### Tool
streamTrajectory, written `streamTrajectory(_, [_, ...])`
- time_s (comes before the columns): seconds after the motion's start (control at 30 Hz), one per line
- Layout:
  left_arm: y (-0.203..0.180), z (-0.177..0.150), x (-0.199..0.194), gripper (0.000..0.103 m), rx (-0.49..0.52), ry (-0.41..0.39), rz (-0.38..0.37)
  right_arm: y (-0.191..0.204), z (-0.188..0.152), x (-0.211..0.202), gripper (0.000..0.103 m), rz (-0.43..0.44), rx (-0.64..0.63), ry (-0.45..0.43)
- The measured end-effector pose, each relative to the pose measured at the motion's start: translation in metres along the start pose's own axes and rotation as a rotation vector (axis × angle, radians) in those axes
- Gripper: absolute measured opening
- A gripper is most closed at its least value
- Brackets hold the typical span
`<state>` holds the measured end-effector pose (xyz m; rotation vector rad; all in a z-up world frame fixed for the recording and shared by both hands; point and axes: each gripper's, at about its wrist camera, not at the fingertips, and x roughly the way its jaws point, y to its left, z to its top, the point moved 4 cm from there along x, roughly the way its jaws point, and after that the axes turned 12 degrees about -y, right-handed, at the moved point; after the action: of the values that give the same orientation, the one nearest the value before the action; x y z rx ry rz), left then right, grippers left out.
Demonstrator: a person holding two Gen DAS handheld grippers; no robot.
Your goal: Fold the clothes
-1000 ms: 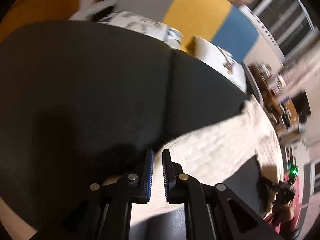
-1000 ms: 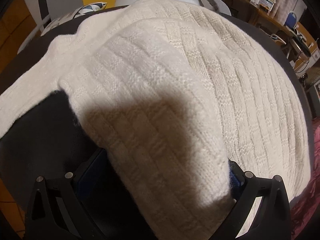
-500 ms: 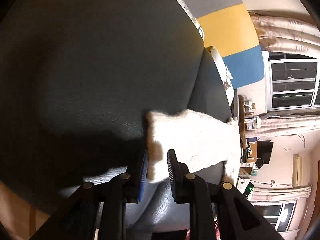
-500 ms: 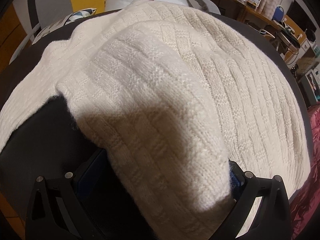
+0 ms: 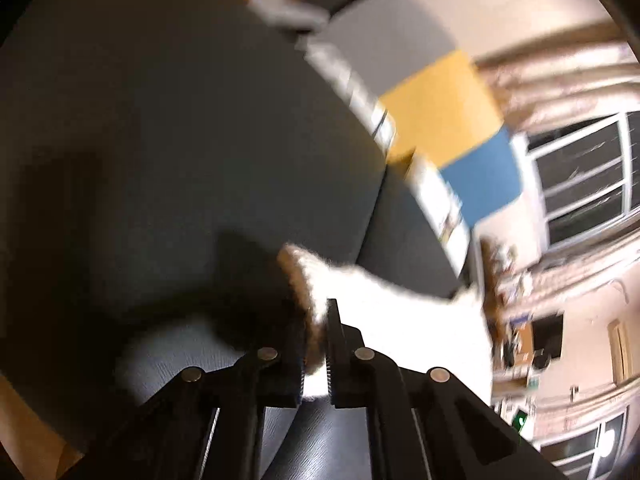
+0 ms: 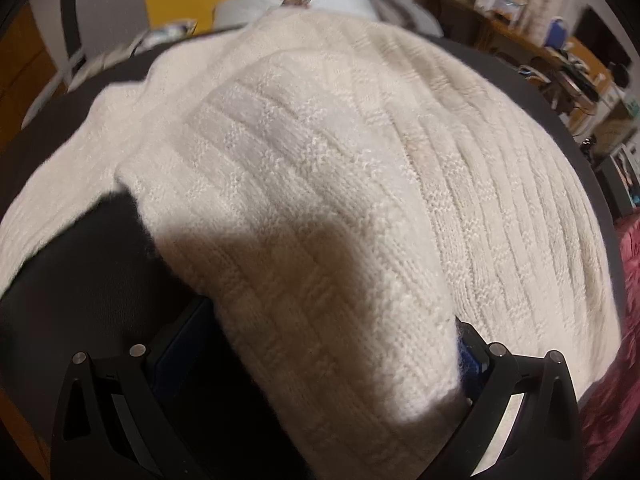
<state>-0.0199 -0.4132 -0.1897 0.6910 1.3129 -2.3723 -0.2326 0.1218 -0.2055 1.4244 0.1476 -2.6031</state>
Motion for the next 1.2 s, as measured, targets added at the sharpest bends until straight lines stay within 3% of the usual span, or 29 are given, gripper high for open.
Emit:
streamTrajectory(0.1, [-0.012, 0.029, -0.01, 0.006, 0.07, -0.07, 0.007, 0.011, 0.033, -0.035, 0.103, 0.156, 0.054, -0.093])
streamTrajectory(0.23, [-0.011, 0.046, 0.008, 0.006, 0.121, -0.054, 0.075, 0.032, 0.089, -0.064, 0.103, 0.21, 0.019, -0.185])
streamTrajectory(0.43, [0.016, 0.043, 0.039, 0.007, 0.148, 0.001, 0.22, 0.072, 0.115, -0.009, 0.103, 0.192, -0.163, -0.095])
streamTrajectory(0.57, [0.032, 0.043, 0.052, 0.007, 0.199, 0.006, 0.309, 0.108, 0.116, 0.058, 0.103, 0.172, -0.159, -0.017])
streamTrajectory(0.67, [0.03, 0.051, 0.065, 0.007, 0.284, -0.005, 0.364, 0.115, 0.114, 0.097, 0.103, 0.094, -0.114, 0.042])
streamTrajectory(0.77, [0.027, 0.064, 0.077, 0.007, 0.337, -0.036, 0.42, 0.115, 0.123, 0.098, 0.103, 0.052, -0.027, -0.006])
streamTrajectory(0.9, [0.016, 0.073, 0.081, 0.007, 0.355, -0.075, 0.431, 0.115, 0.126, 0.096, 0.103, 0.007, -0.004, -0.036])
streamTrajectory(1.03, [0.014, 0.059, 0.069, 0.007, 0.373, -0.062, 0.413, 0.119, 0.126, 0.086, 0.103, -0.011, -0.041, -0.04])
streamTrajectory(1.1, [0.024, 0.052, 0.061, 0.007, 0.353, -0.051, 0.409, 0.138, 0.14, 0.062, 0.103, 0.052, -0.146, -0.147])
streamTrajectory(1.2, [0.038, 0.041, 0.049, 0.008, 0.306, -0.051, 0.404, 0.184, 0.15, 0.058, 0.103, 0.158, -0.317, -0.175])
